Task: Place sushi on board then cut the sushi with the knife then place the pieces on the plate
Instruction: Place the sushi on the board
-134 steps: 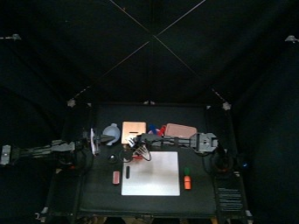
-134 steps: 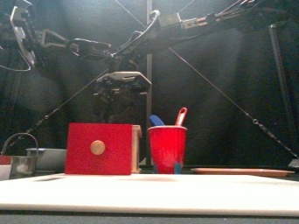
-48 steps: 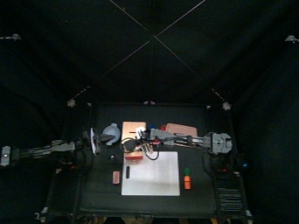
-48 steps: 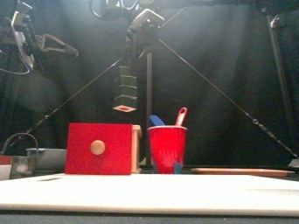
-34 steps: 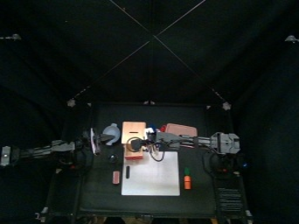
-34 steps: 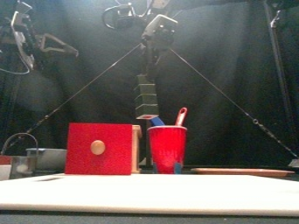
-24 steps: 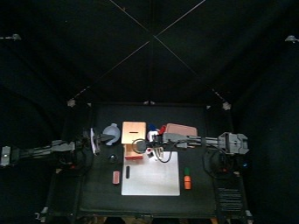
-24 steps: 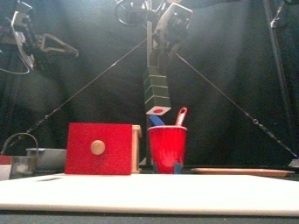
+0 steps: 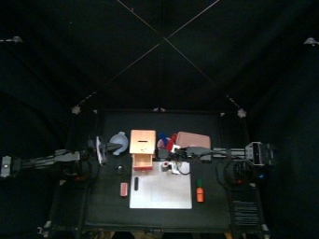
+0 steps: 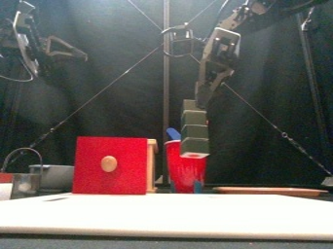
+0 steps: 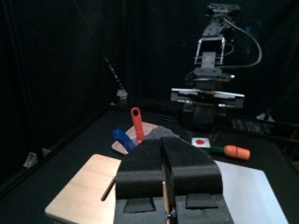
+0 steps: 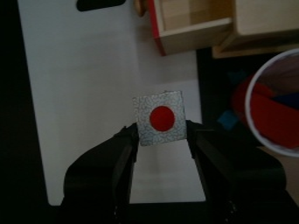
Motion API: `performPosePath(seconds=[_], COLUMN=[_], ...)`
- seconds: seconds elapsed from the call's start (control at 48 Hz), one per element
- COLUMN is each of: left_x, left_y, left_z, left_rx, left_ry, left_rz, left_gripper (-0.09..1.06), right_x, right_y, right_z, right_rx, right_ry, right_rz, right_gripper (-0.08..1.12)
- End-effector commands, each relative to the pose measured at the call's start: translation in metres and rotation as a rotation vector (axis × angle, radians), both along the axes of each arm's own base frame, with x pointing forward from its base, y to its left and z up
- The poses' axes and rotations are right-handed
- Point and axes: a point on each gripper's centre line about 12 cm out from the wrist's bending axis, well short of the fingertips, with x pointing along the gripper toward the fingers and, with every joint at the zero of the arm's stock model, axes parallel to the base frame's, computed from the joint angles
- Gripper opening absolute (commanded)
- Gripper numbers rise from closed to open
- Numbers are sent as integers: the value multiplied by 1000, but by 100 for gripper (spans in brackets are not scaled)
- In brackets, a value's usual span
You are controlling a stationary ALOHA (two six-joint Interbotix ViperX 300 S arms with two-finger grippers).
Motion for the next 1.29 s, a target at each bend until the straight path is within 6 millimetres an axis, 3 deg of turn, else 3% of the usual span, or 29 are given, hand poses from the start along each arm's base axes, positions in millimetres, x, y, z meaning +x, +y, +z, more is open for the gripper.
performPosePath(seconds=[0.021,0.479,0.646,0.938,1.292], left_x=[3,2,2,1,0], left_y=[1,3,4,7,6], left_z=[10,-4,-6,-8,-11], left_rx=[5,-39,-40,-41,-45], left_ry=[-24,4,8,12,21], left_rz=[4,14,18,35,35], left_gripper=[7,7,7,7,7], right_x=[0,11,12,14,24], right_y=[1,13,19,36,68], right_z=[17,-13,-13,-7,-25], right_rx=[-7,-219,-308,-470,-591], right_ry=[-102,-57,-49,4,46], right_rz=[-20,114,143,127,136], right_gripper=[67,68,68,68,68])
